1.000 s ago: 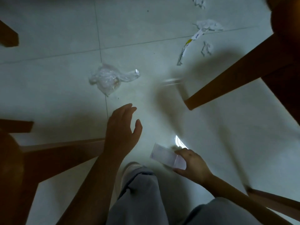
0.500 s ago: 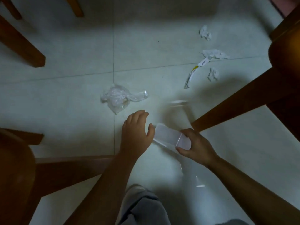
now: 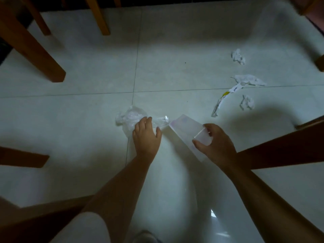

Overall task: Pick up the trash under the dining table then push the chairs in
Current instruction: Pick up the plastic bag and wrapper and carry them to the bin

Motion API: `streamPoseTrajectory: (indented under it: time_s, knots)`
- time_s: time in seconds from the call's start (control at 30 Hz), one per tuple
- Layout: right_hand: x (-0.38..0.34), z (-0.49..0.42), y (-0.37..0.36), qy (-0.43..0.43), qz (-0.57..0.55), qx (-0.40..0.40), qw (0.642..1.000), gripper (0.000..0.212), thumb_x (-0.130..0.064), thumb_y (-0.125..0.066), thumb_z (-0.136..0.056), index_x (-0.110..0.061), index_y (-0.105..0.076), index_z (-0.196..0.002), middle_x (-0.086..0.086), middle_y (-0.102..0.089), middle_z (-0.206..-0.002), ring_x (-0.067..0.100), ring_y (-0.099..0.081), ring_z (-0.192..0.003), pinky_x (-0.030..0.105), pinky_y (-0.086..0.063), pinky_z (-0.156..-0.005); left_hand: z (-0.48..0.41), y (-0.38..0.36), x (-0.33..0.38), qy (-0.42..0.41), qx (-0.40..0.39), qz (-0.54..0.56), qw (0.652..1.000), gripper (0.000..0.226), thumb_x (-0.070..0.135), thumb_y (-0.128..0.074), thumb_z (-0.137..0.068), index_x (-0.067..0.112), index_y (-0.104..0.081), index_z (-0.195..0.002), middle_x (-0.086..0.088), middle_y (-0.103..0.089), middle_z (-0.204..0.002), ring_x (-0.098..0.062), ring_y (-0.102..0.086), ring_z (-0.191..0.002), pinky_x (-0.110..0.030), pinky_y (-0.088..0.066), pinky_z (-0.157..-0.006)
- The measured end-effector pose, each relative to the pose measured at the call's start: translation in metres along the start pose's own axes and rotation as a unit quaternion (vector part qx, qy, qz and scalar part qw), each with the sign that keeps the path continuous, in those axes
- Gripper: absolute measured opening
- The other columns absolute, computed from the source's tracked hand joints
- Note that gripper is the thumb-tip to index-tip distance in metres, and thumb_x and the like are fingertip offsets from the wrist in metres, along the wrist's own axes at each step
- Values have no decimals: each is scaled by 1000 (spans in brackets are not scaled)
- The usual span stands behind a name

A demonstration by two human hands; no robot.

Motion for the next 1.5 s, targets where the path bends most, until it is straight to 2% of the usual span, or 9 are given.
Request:
streamPoseTrajectory:
  time_s: [0.13, 0.47, 0.6, 0.77, 0.97, 1.13, 1.23, 1.33, 1.5]
  knots:
    - [4, -11, -2, -18, -22, 28, 999, 47, -26, -76, -70, -12, -55, -110, 4, -59, -105, 23, -56, -93, 28, -40, -72, -22, -15, -22, 10, 3, -45, 999, 41, 13, -70, -73, -3, -59, -109, -24, -61, -111, -41, -56, -102, -47, -46, -83]
    - [3, -21, -10, -32, -59, 37, 997, 42, -26, -75, -70, -15, -56, -106, -4, -54, -94, 19, -54, -86, 28, -41, -71, -44, -41, -60, 112, -28, -82, 990, 53, 28, -62, -82, 6, -50, -128, -24, -44, -136, -40, -38, -125, -53, -29, -98]
    - [6, -21, -11, -32, -49, 31, 998, 43, -28, -75, -71, -14, -56, -107, -2, -56, -97, 19, -54, -88, 28, -41, -72, -35, -46, -61, 127, -16, -35, 991, 49, 25, -65, -79, 7, -55, -124, -30, -51, -123, -46, -49, -106, -51, -41, -85]
    - [18, -16, -12, -44, -23, 26, 998, 47, -28, -74, -70, -13, -55, -110, 4, -59, -106, 23, -55, -96, 32, -42, -78, -20, -56, -50, 125, -62, -43, 989, 47, 22, -66, -80, 10, -55, -124, -25, -53, -116, -41, -50, -102, -46, -42, -82]
    - [30, -3, -11, -40, -17, 33, 999, 50, -28, -76, -69, -12, -55, -112, 3, -59, -108, 22, -54, -95, 27, -39, -74, 14, -60, -42, 93, -85, -59, 990, 40, 14, -69, -75, 9, -61, -114, -26, -57, -97, -42, -56, -85, -45, -46, -71]
    - [32, 11, -17, -34, -25, 30, 999, 52, -28, -77, -69, -12, -55, -113, 5, -59, -107, 23, -55, -96, 34, -46, -76, 40, -57, -43, 117, -104, -22, 987, 30, 17, -62, -83, 12, -60, -112, -19, -57, -102, -37, -55, -94, -43, -45, -76]
    - [32, 11, -11, -47, -39, 58, 996, 50, -26, -77, -69, -9, -55, -111, 7, -58, -106, 26, -55, -94, 35, -44, -76, 49, -45, -32, 91, -71, 35, 993, 16, 13, -59, -82, 6, -62, -96, -18, -58, -90, -36, -57, -83, -41, -45, -68]
    - [25, 20, -8, -82, -72, 81, 991, 48, -27, -73, -72, -13, -52, -113, 5, -55, -108, 24, -53, -96, 34, -45, -77, 56, -29, -19, 71, -38, 72, 994, 19, 17, -49, -82, 2, -59, -83, -19, -58, -80, -33, -56, -73, -35, -40, -61]
    - [2, 52, 16, -132, -94, 104, 981, 48, -32, -68, -74, -15, -51, -116, 4, -54, -106, 22, -53, -97, 32, -46, -73, 68, 20, 15, 107, -9, 159, 981, 2, -1, -59, -83, 0, -59, -82, -13, -56, -77, -23, -51, -71, -15, -31, -60]
Point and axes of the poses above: each hand's wrist, its own z-axis away from the middle knuckle, its own y-axis out of the back of the hand, x = y × z, the point moved 9 cm from there along -z, towards the middle knuckle
